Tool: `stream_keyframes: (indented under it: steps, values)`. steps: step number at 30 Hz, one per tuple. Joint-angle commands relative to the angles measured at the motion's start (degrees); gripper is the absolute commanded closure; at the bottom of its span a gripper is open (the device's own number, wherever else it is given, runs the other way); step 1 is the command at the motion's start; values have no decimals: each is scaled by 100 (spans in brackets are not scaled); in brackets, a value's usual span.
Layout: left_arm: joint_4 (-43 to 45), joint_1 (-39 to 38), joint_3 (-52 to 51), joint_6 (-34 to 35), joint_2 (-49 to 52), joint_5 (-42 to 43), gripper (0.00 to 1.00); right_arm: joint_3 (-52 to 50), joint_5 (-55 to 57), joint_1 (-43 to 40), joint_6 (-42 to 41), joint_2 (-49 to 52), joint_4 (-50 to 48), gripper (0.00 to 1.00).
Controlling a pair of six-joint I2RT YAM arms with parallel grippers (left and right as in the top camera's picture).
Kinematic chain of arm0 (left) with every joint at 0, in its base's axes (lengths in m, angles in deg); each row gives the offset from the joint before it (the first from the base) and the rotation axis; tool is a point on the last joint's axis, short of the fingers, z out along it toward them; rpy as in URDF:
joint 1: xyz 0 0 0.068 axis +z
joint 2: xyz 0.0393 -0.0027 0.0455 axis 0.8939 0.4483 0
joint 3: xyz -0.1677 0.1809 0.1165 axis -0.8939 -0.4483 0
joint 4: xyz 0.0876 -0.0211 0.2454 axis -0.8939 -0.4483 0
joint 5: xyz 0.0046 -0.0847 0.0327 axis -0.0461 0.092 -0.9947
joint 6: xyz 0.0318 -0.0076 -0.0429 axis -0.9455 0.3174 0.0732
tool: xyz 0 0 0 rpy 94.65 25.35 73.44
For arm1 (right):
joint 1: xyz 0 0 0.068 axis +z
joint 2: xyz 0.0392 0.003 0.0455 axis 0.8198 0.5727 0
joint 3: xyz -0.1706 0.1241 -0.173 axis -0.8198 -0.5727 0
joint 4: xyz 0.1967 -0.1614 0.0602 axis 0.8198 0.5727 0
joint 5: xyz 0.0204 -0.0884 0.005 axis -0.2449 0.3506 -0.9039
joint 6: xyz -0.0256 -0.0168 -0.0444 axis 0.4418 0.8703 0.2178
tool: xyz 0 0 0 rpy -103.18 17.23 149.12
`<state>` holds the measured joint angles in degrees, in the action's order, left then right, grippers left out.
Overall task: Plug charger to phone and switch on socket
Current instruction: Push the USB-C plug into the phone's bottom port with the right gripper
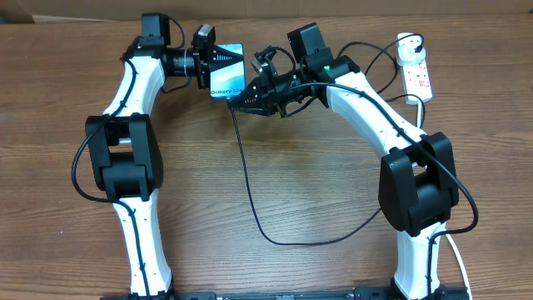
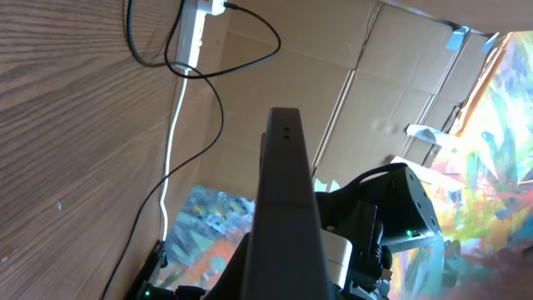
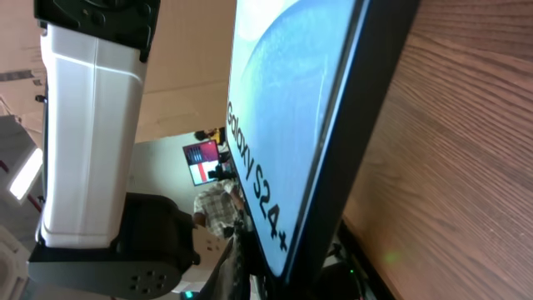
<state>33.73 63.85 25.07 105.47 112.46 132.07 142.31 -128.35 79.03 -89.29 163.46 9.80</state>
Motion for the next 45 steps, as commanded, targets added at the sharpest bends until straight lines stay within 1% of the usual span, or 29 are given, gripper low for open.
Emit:
stream_keyframes:
  steps: [1, 17, 26, 45]
  values:
    - [-17, -92, 160, -90, -269, 323, 96, -22, 365, -74, -166, -98, -168, 96]
    - [-20, -129, 160, -181, -269, 326, 96, -22, 667, -72, -317, -98, -197, 96]
    - [-17, -155, 160, -186, -269, 326, 96, -22, 1143, -68, -592, -98, -245, 96]
    - [-68, -170, 160, -221, -269, 328, 96, -22, 1622, -81, -599, -98, -240, 96]
